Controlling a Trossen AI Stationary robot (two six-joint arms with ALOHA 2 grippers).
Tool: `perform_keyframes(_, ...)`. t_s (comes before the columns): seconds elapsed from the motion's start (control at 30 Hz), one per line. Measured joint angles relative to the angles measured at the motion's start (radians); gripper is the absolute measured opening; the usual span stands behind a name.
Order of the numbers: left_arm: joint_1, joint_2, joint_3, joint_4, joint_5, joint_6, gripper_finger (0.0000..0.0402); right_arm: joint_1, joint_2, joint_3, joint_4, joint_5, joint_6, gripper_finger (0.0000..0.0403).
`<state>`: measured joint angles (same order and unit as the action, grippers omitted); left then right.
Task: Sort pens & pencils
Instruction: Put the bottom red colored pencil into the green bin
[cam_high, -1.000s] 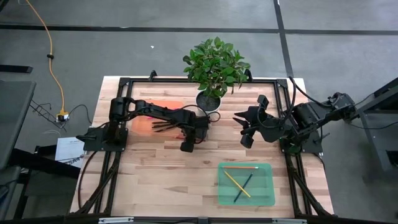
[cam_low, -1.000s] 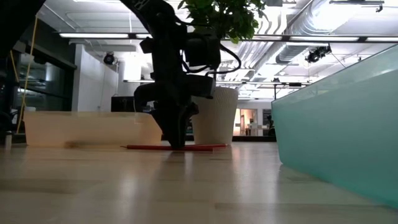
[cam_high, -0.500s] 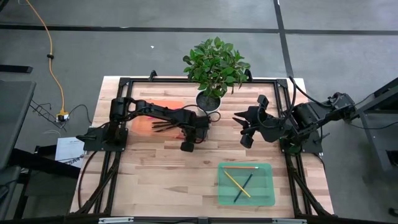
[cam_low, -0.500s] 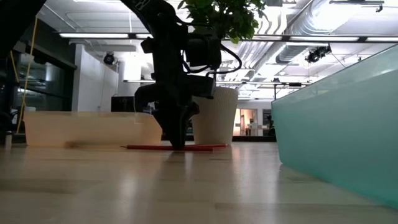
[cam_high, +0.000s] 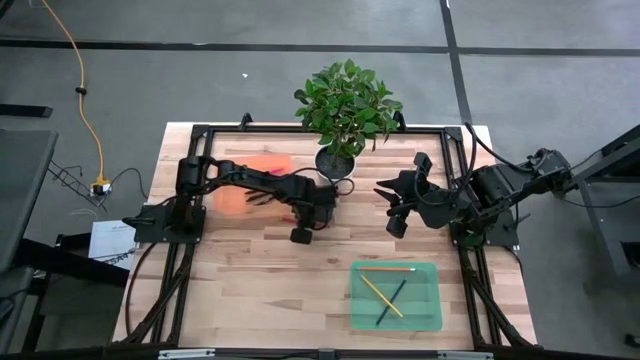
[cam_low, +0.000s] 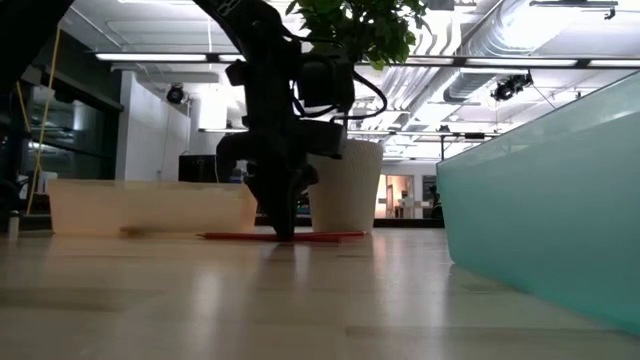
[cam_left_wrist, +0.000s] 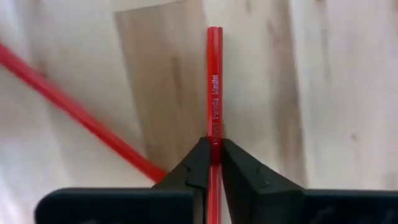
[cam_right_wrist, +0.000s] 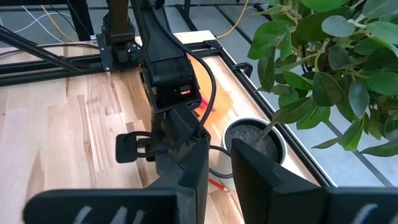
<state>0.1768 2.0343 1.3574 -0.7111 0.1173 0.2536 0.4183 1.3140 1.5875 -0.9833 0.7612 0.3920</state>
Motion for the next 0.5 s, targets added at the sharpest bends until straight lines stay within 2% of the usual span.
perform_keyframes(0.17,-0.003,-0.028,-0.001,-0.001,0.044,-0.02,0.0004,0.0,0.0,0.0,0.0,0.004,0.0,0.0062)
perform_keyframes(0.5,-0.032,-0.092,0.0,0.014,0.036,-0.046,0.0009,0.0,0.0,0.0,0.001,0.015,0.0,0.0062)
